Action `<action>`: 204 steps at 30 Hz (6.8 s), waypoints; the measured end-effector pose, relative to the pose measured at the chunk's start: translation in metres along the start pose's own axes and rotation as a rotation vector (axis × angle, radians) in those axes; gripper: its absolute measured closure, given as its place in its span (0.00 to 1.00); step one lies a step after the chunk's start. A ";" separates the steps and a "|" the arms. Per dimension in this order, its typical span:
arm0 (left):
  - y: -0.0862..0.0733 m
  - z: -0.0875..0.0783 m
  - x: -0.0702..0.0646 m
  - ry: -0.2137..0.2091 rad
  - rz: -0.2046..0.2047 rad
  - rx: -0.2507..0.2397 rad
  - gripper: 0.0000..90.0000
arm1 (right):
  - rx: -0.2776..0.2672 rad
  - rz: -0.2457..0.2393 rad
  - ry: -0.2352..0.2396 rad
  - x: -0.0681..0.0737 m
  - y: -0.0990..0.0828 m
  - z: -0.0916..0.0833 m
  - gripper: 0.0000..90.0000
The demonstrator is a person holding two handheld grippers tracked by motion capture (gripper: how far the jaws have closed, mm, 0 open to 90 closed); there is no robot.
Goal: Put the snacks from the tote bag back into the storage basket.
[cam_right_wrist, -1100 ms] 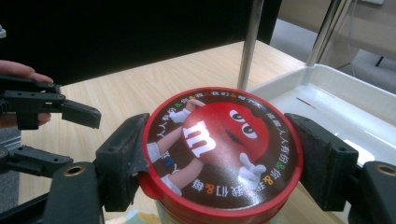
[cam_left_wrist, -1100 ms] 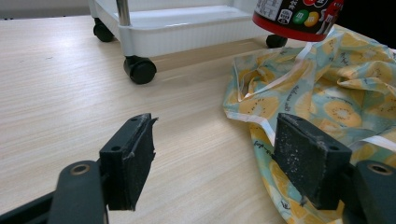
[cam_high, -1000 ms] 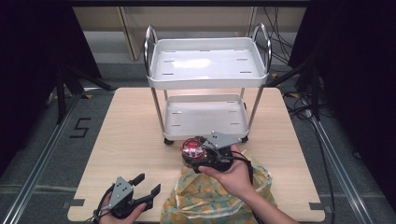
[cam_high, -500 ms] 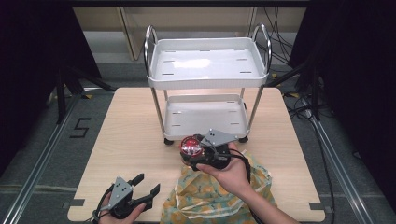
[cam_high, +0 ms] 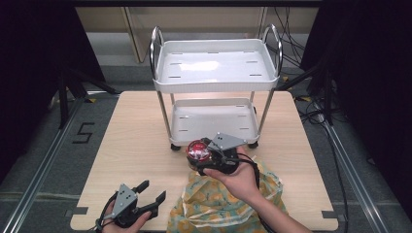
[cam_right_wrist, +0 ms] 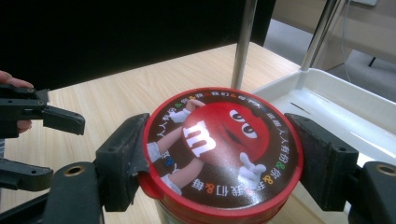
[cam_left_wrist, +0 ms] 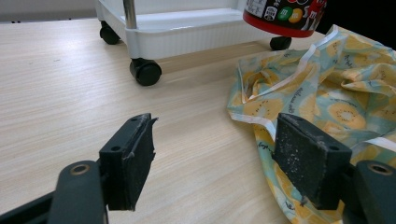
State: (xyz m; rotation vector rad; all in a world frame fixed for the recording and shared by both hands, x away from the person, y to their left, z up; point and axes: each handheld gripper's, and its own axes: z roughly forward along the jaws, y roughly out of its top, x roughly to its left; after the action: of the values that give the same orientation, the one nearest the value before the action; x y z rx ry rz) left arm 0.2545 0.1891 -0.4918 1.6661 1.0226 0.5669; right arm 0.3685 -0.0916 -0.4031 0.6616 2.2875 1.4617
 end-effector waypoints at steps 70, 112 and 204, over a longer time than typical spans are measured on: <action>0.001 -0.002 0.002 0.002 -0.013 -0.003 0.31 | 0.022 0.014 -0.018 -0.008 0.018 0.029 0.30; 0.001 -0.002 0.003 0.002 -0.012 -0.002 0.31 | 0.053 0.034 -0.063 -0.026 0.026 0.044 0.30; 0.001 -0.003 0.003 -0.004 -0.021 -0.009 0.31 | 0.083 0.084 -0.142 -0.046 0.039 0.082 0.30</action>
State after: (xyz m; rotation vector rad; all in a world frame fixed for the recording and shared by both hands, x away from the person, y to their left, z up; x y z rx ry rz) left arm 0.2545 0.1935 -0.4901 1.6458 1.0320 0.5539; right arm 0.4575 -0.0417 -0.3993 0.8670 2.2447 1.3163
